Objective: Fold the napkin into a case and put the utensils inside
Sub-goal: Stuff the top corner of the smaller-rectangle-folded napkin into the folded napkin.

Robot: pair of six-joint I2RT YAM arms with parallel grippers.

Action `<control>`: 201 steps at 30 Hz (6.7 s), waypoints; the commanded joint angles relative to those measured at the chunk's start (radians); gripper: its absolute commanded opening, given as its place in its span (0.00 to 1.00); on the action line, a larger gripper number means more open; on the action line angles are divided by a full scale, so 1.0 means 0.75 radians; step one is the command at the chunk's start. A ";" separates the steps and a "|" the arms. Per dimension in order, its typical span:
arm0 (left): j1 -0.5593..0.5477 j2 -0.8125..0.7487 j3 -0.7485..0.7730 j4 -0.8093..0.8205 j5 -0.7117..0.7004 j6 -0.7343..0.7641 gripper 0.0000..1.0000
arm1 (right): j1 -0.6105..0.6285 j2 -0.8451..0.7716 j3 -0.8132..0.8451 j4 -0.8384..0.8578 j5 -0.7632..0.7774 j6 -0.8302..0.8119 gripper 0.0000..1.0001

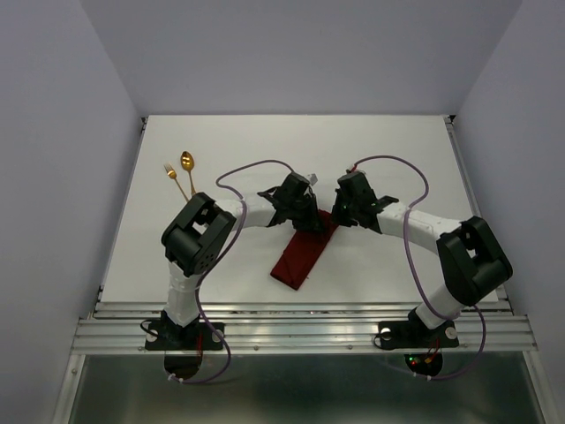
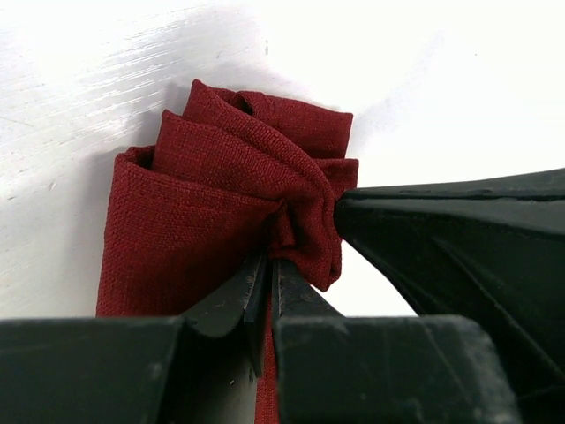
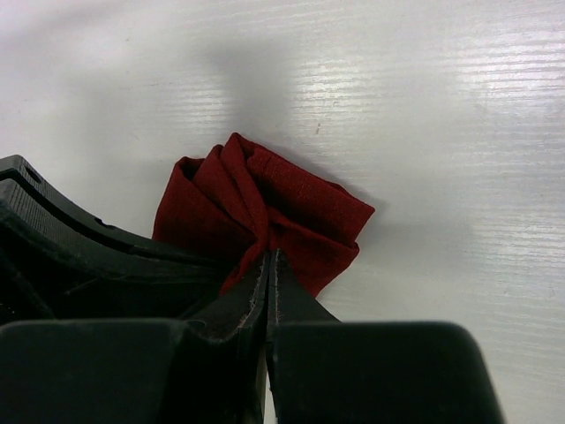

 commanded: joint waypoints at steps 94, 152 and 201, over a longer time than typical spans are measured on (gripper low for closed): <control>-0.047 0.075 0.039 0.235 -0.103 -0.065 0.00 | 0.013 -0.037 -0.010 0.085 -0.120 -0.036 0.01; -0.047 0.065 -0.014 0.231 -0.105 -0.057 0.00 | 0.013 -0.043 0.039 0.012 0.050 -0.061 0.26; -0.047 0.067 -0.024 0.231 -0.099 -0.057 0.00 | 0.013 -0.078 0.002 0.049 0.041 -0.067 0.01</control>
